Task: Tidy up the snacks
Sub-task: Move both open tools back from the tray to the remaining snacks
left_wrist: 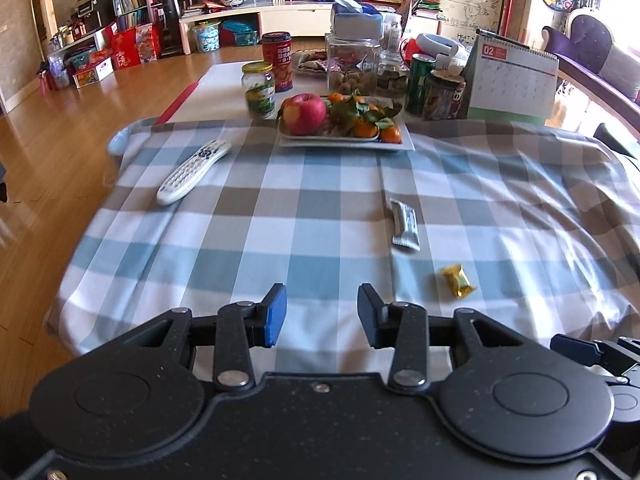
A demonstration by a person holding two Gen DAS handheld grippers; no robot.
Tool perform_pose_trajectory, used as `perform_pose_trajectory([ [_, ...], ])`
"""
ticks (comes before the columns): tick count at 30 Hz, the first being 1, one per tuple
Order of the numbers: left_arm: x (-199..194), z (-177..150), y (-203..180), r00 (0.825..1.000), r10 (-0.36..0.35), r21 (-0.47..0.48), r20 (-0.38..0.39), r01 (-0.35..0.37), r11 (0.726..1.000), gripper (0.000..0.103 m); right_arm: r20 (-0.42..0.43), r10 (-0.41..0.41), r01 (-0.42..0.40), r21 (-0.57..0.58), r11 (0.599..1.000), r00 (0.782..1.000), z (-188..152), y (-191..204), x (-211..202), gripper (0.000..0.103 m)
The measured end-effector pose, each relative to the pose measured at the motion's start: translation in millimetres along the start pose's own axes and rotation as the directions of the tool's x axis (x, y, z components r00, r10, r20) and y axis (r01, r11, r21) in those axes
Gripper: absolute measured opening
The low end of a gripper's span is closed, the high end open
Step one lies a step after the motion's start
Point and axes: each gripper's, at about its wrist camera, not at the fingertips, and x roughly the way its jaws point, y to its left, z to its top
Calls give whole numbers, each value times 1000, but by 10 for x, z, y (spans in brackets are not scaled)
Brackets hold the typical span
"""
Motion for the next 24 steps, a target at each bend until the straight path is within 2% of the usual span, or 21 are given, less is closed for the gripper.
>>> perform_pose_trajectory([
  [11,351,350,-56,1000,-4,7,-14,4,1000,49,7,8,-8,-49,999,1000,420,44,267,56],
  [24,900,745,-49,998,-6,-37,-59,4,999,49,-31,14,-15,-24,1000,999,879,-18,750,56],
])
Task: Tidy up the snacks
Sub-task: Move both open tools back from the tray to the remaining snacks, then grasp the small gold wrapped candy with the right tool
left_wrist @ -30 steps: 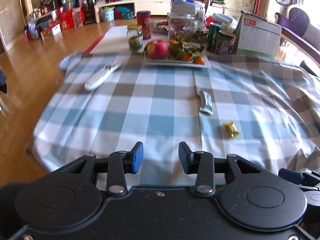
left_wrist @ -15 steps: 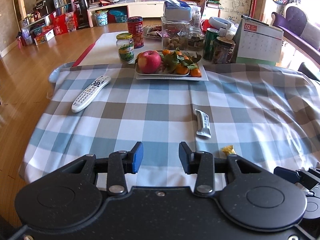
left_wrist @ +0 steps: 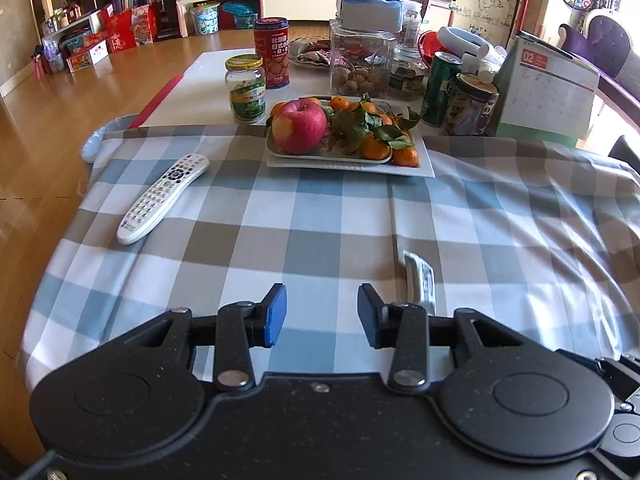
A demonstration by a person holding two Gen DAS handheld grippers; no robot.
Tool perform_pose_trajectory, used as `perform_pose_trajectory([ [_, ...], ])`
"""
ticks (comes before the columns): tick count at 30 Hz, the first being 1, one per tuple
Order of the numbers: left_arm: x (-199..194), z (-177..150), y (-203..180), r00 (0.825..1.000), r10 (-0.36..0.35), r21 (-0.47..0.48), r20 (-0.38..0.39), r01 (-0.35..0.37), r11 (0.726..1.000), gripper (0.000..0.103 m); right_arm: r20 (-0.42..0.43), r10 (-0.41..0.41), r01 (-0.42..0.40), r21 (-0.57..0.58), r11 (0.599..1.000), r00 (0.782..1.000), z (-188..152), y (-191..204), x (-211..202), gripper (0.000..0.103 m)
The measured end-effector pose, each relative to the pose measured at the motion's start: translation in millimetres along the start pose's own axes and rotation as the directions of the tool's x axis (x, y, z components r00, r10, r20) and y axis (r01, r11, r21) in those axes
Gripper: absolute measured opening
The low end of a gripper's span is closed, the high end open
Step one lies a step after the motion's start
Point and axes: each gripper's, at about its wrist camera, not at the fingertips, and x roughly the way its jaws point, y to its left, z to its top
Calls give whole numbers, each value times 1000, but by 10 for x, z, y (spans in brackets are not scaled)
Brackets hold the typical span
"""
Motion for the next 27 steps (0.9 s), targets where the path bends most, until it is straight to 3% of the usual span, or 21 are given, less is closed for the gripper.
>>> perform_pose_trajectory([
  [5,242,144,-36,1000,-8,-10,-22,7,1000,49,-34,-18,20,63,998,999,164,-126,248,56],
  [12,525,219,-151,999,-15,23,-47,16,1000,49,-136,44,-21,162,987,990,318,-303,651,56],
  [17,690,217,-239,997,-18,53,-80,22,998,49,-169,84,-55,168,984,982,301,-347,785,56],
  [27,711,198,-291,991,-70,52,-115,76,996,49,-206,82,-53,142,988,975,216,-282,913,54],
])
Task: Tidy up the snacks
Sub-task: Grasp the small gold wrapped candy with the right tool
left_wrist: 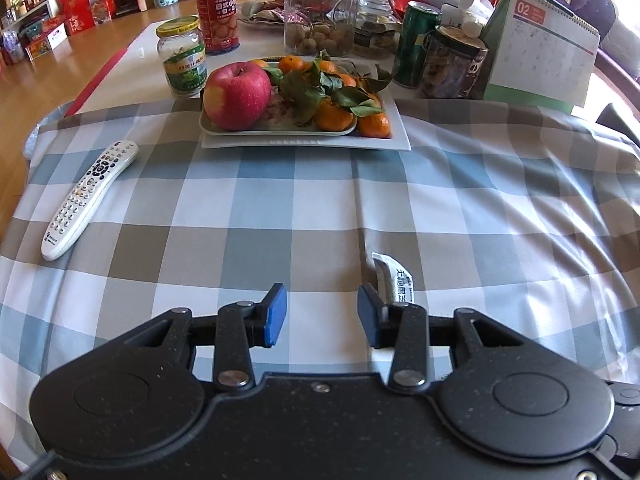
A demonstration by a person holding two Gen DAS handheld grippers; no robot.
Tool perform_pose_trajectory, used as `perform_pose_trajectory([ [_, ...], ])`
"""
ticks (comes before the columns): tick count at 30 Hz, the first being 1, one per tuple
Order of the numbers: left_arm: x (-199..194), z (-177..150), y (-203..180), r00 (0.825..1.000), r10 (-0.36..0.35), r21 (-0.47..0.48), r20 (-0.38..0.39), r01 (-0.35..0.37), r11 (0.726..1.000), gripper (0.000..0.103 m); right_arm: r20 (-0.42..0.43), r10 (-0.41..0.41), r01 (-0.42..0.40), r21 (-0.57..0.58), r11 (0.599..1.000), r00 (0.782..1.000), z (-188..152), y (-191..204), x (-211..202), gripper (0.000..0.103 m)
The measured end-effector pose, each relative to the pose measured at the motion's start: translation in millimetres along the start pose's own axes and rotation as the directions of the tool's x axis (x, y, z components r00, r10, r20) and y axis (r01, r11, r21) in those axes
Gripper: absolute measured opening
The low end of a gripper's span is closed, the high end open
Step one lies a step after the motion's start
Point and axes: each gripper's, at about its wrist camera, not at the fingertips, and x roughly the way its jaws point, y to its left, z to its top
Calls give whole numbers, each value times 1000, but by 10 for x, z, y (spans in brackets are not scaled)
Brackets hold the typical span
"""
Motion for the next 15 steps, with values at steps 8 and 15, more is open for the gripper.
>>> perform_pose_trajectory([
  [8,100,-9,14,999,5,-16,-53,-6,1000,49,-36,-22,21,-14,1000,999,-39,47,118,50],
  [15,112,-8,13,998,5,-17,-68,-6,1000,49,-46,-52,50,-38,998,998,-72,95,183,37],
])
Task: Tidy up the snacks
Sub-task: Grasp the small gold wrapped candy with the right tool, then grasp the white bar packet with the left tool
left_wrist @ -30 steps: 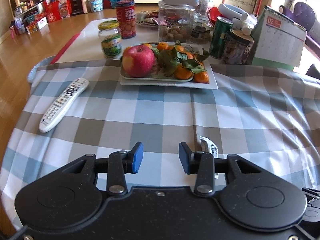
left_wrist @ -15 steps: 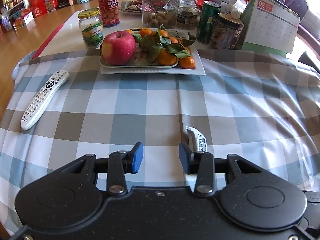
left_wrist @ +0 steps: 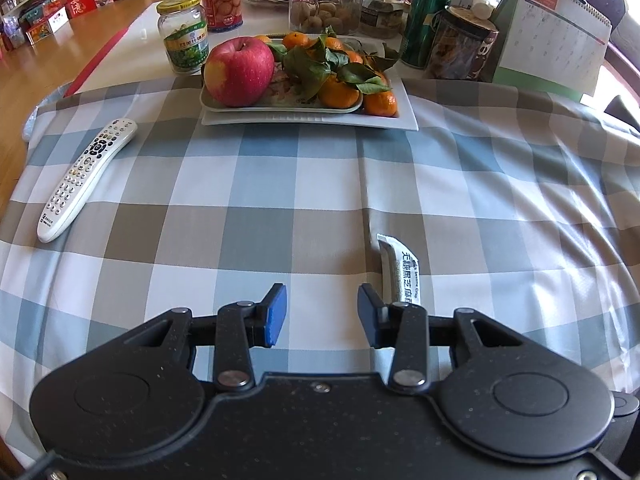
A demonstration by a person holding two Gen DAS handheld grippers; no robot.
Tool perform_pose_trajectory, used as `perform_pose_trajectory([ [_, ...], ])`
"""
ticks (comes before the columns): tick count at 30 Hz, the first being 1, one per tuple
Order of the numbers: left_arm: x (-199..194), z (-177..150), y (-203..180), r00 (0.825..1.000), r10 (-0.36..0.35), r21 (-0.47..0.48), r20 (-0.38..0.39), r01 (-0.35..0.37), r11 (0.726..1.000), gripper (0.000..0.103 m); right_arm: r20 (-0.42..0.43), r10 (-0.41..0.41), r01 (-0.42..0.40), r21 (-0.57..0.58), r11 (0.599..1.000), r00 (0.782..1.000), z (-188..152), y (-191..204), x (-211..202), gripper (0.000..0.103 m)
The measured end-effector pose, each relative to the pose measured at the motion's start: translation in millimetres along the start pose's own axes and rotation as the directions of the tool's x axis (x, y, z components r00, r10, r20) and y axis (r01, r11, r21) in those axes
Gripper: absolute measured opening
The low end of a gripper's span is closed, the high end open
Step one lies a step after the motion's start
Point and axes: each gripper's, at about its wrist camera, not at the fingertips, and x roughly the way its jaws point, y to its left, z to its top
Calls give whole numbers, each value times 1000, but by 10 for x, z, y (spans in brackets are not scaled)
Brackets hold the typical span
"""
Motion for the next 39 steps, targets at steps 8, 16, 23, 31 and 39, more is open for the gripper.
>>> perform_pose_trajectory([
  [8,49,-34,-34,1000,11,14,-13,-10,1000,49,0,-19,19,-24,1000,1000,-16,17,2,22],
  [16,98,-50,-54,1000,14,27,-17,-13,1000,49,3,13,-13,-20,1000,1000,-6,33,-86,20],
  [23,179,-64,-33,999,-5,5,-36,5,1000,49,46,51,-55,81,995,998,115,-134,-285,20],
  [31,203,-93,-180,999,-35,38,8,35,999,49,77,59,-76,233,970,995,228,-406,-474,20],
  [39,365,7,-515,1000,-22,106,7,21,994,49,140,45,-82,276,958,989,288,-560,-668,20],
])
